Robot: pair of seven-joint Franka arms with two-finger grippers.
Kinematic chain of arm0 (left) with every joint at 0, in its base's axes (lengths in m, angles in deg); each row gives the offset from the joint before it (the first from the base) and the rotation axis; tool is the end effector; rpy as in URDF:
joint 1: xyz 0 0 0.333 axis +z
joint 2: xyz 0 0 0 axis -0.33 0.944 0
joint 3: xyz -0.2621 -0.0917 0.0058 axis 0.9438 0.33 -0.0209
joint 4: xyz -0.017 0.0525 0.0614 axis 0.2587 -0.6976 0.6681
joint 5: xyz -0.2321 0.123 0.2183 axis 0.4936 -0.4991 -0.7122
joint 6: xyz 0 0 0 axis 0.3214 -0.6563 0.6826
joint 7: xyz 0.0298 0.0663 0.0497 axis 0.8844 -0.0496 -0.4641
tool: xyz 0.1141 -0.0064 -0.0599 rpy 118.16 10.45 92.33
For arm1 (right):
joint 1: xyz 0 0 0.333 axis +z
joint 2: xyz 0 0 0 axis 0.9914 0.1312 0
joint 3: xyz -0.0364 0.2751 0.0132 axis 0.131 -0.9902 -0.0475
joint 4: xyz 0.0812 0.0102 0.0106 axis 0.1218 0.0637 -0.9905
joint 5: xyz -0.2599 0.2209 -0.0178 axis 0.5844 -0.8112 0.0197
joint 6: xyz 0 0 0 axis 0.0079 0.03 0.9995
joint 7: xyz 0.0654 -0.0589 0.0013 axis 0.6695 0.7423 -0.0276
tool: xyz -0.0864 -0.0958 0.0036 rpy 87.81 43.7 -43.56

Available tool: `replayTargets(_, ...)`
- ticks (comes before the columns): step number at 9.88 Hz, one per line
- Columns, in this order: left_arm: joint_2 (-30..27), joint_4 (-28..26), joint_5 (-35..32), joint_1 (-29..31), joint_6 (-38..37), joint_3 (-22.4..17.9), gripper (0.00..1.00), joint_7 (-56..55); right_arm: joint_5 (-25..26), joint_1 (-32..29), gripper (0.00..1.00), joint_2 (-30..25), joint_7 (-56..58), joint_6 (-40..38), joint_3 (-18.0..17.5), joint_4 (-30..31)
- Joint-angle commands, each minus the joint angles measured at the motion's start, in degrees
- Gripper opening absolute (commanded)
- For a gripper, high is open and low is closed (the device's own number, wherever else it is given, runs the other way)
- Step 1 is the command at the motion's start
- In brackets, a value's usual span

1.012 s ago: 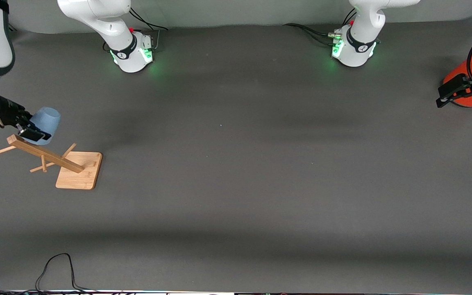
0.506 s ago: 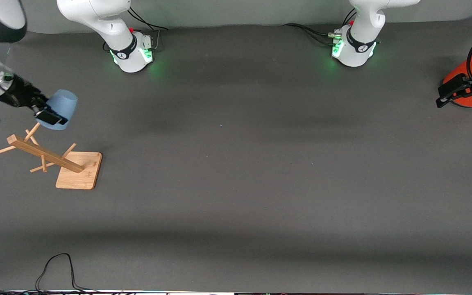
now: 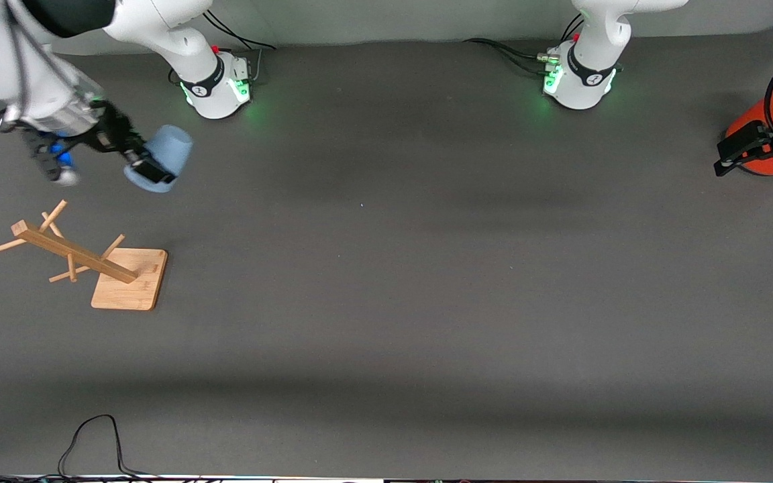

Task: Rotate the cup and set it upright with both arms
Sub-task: 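Pull the cup off the peg with the right gripper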

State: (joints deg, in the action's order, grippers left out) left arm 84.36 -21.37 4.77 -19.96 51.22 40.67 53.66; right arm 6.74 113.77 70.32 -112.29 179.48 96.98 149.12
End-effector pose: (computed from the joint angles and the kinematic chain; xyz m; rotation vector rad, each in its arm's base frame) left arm 0.4788 0.0043 0.5790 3.1330 -0.0464 0.0100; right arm 0.4067 0.1214 0.4889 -2.7858 1.3198 0.1692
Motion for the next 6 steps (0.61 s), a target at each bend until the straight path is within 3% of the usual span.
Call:
replayTargets(1, -0.2, 0.8, 0.4, -0.2, -1.3, -0.1, 1.00, -0.1, -0.1, 9.3, 0.51, 4.7, -12.5, 3.7, 0.4, -1.9)
replayTargets(6, -0.2, 0.8, 0.3, -0.1, -1.4, -0.2, 1.00, -0.1, -1.1, 23.9, 0.50, 28.6, -45.6, 7.5, 0.4, -20.6)
